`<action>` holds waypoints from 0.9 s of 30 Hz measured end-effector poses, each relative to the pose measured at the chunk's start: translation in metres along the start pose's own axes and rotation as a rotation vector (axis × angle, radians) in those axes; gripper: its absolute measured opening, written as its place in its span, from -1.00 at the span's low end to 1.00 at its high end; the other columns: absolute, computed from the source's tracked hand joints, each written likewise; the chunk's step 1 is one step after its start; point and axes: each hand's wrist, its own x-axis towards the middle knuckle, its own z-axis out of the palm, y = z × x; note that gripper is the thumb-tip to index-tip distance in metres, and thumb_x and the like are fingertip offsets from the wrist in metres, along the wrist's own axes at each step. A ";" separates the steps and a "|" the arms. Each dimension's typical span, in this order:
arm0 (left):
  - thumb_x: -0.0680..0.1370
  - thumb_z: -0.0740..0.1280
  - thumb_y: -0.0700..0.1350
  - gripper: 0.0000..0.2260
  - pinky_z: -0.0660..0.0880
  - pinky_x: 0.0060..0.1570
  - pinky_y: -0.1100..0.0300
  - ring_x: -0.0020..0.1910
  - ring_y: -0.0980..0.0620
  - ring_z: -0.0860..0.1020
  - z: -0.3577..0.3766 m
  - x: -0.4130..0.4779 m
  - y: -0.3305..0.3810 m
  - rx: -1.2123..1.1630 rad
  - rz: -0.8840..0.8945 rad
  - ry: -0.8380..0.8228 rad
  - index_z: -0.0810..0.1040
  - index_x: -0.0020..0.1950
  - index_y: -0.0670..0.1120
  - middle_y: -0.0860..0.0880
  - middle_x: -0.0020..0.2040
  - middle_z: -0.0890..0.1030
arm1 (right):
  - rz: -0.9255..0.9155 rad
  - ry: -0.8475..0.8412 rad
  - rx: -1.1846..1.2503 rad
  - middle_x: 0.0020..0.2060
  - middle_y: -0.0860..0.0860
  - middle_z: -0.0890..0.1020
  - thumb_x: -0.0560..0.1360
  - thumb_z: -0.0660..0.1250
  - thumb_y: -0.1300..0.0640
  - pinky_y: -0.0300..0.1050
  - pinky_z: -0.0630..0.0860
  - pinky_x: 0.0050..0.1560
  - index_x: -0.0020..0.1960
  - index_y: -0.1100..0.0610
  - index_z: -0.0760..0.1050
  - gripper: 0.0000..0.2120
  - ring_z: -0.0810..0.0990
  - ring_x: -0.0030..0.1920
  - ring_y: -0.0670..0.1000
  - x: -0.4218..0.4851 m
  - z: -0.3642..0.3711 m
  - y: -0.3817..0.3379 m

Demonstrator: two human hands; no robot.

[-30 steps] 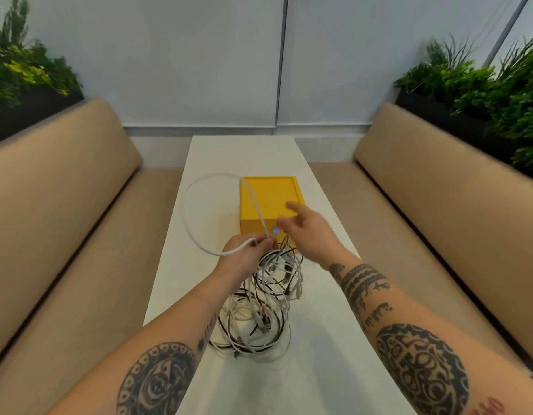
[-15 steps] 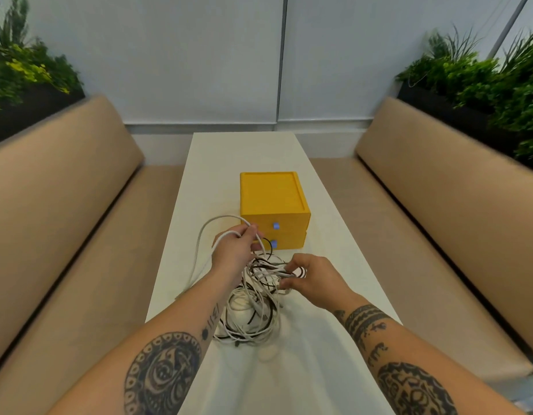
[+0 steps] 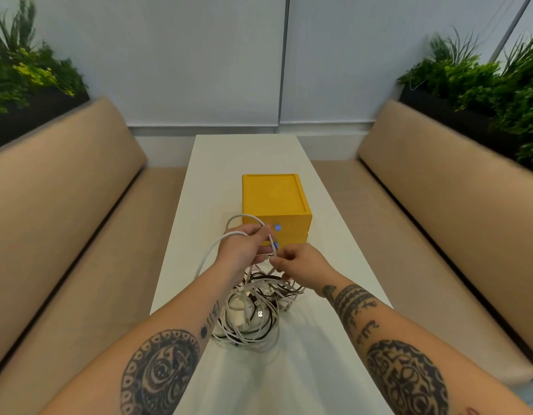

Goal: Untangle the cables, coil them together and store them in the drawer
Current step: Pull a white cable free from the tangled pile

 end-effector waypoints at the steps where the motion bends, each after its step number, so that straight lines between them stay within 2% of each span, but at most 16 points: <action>1: 0.61 0.36 -0.02 -0.87 0.62 -0.10 0.10 -0.07 -0.01 0.71 -0.003 0.000 -0.002 -0.001 -0.012 0.004 0.67 -0.02 -0.03 -0.04 -0.01 0.73 | 0.009 0.011 0.016 -0.25 0.02 0.70 0.54 0.40 -0.03 -0.03 0.60 -0.13 -0.20 -0.02 0.61 -0.84 0.70 -0.23 0.04 0.001 0.000 0.001; 3: 0.58 0.39 0.01 -0.90 0.65 -0.01 0.04 0.04 -0.02 0.66 -0.012 0.000 -0.009 0.032 -0.046 0.035 0.64 0.04 0.03 -0.05 0.07 0.68 | 0.020 0.046 0.029 -0.23 0.06 0.71 0.53 0.41 -0.06 -0.08 0.55 -0.21 -0.19 0.00 0.62 -0.82 0.71 -0.18 0.09 0.003 0.001 0.001; 5: 0.55 0.42 0.07 -0.79 0.62 0.08 0.01 0.13 -0.03 0.57 -0.022 -0.002 -0.020 0.084 -0.129 0.076 0.59 0.15 0.06 -0.04 0.13 0.59 | 0.034 0.077 0.038 -0.23 0.05 0.71 0.52 0.42 -0.08 -0.16 0.51 -0.28 -0.16 0.01 0.64 -0.82 0.71 -0.16 0.08 0.004 0.002 0.003; 7: 0.56 0.39 0.11 -0.74 0.57 0.16 0.00 0.17 -0.03 0.52 -0.032 -0.006 -0.034 0.136 -0.211 0.075 0.57 0.19 0.05 -0.02 0.17 0.56 | 0.056 0.079 0.043 -0.22 0.03 0.71 0.52 0.43 -0.07 -0.21 0.51 -0.31 -0.13 0.01 0.65 -0.83 0.71 -0.17 0.04 0.004 0.003 0.006; 10: 0.58 0.34 0.13 -0.66 0.53 0.20 -0.02 0.17 -0.04 0.52 -0.037 -0.013 -0.051 0.290 -0.242 0.075 0.52 0.31 0.04 -0.01 0.26 0.55 | 0.083 0.072 0.059 -0.21 -0.04 0.70 0.53 0.42 -0.06 -0.24 0.50 -0.32 -0.08 0.01 0.65 -0.85 0.70 -0.17 -0.02 0.003 0.005 0.011; 12: 0.59 0.29 0.13 -0.54 0.52 0.14 0.07 0.16 -0.09 0.54 -0.033 -0.016 -0.057 0.542 -0.252 0.093 0.43 0.43 -0.05 -0.03 0.24 0.54 | 0.077 0.082 0.066 -0.21 -0.05 0.69 0.54 0.41 -0.05 -0.22 0.49 -0.30 -0.07 0.03 0.65 -0.84 0.69 -0.16 -0.02 0.004 0.004 0.011; 13: 0.60 0.25 0.14 -0.51 0.53 0.09 0.10 0.16 -0.12 0.55 -0.029 -0.019 -0.056 0.666 -0.281 0.090 0.41 0.44 -0.11 -0.08 0.23 0.55 | 0.068 0.088 0.067 -0.21 -0.05 0.70 0.55 0.40 -0.04 -0.21 0.49 -0.30 -0.08 0.04 0.65 -0.83 0.69 -0.15 -0.01 0.004 0.003 0.010; 16: 0.63 0.14 0.14 -0.62 0.60 -0.14 0.10 -0.03 -0.13 0.59 -0.015 -0.022 -0.047 0.798 -0.379 0.042 0.45 0.18 -0.16 -0.12 0.08 0.56 | 0.020 0.095 0.060 -0.22 -0.02 0.72 0.57 0.36 -0.01 -0.11 0.52 -0.27 -0.14 0.09 0.65 -0.78 0.70 -0.18 0.00 0.005 -0.002 0.002; 18: 0.61 0.15 0.11 -0.63 0.51 -0.31 0.16 -0.19 -0.05 0.57 -0.007 -0.020 -0.039 0.896 -0.257 0.075 0.53 0.09 -0.17 -0.09 -0.04 0.61 | 0.001 0.093 0.059 -0.20 0.02 0.72 0.58 0.35 0.01 -0.03 0.56 -0.19 -0.14 0.13 0.65 -0.76 0.71 -0.20 0.00 0.007 -0.007 -0.004; 20: 0.58 0.21 0.10 -0.73 0.51 -0.25 0.11 -0.21 -0.02 0.56 -0.001 -0.019 -0.032 0.872 -0.053 0.140 0.57 -0.02 -0.07 -0.03 -0.11 0.61 | -0.007 0.104 0.077 -0.19 0.04 0.73 0.58 0.36 0.02 -0.03 0.56 -0.19 -0.12 0.15 0.66 -0.77 0.72 -0.19 0.03 0.008 -0.013 -0.011; 22: 0.59 0.28 0.06 -0.81 0.53 -0.08 0.12 -0.03 -0.01 0.59 0.001 -0.018 -0.030 0.759 0.109 0.112 0.62 0.09 0.03 0.03 0.03 0.63 | -0.001 0.105 0.107 -0.18 0.05 0.73 0.58 0.37 0.03 -0.12 0.53 -0.26 -0.09 0.15 0.67 -0.79 0.72 -0.17 0.06 0.008 -0.018 -0.016; 24: 0.59 0.33 0.04 -0.72 0.44 0.05 0.20 0.19 0.01 0.56 -0.002 -0.015 -0.033 0.767 0.162 -0.016 0.60 0.28 0.07 0.08 0.24 0.61 | 0.005 0.089 0.109 -0.16 0.06 0.73 0.58 0.37 0.04 -0.19 0.51 -0.30 -0.08 0.15 0.67 -0.80 0.73 -0.16 0.07 0.008 -0.022 -0.019; 25: 0.58 0.35 0.04 -0.70 0.43 0.07 0.22 0.22 0.03 0.56 -0.004 -0.012 -0.036 0.799 0.151 -0.065 0.59 0.31 0.07 0.09 0.28 0.60 | 0.007 0.082 0.102 -0.16 0.07 0.73 0.58 0.38 0.04 -0.17 0.52 -0.29 -0.09 0.17 0.67 -0.79 0.73 -0.16 0.08 0.008 -0.023 -0.019; 27: 0.57 0.37 0.02 -0.75 0.45 0.05 0.22 0.16 0.05 0.58 -0.008 -0.008 -0.042 0.853 0.143 -0.094 0.64 0.24 0.07 0.07 0.22 0.64 | 0.009 0.083 0.104 -0.16 0.13 0.73 0.57 0.38 0.05 -0.14 0.52 -0.30 -0.11 0.22 0.66 -0.75 0.73 -0.17 0.09 0.008 -0.025 -0.020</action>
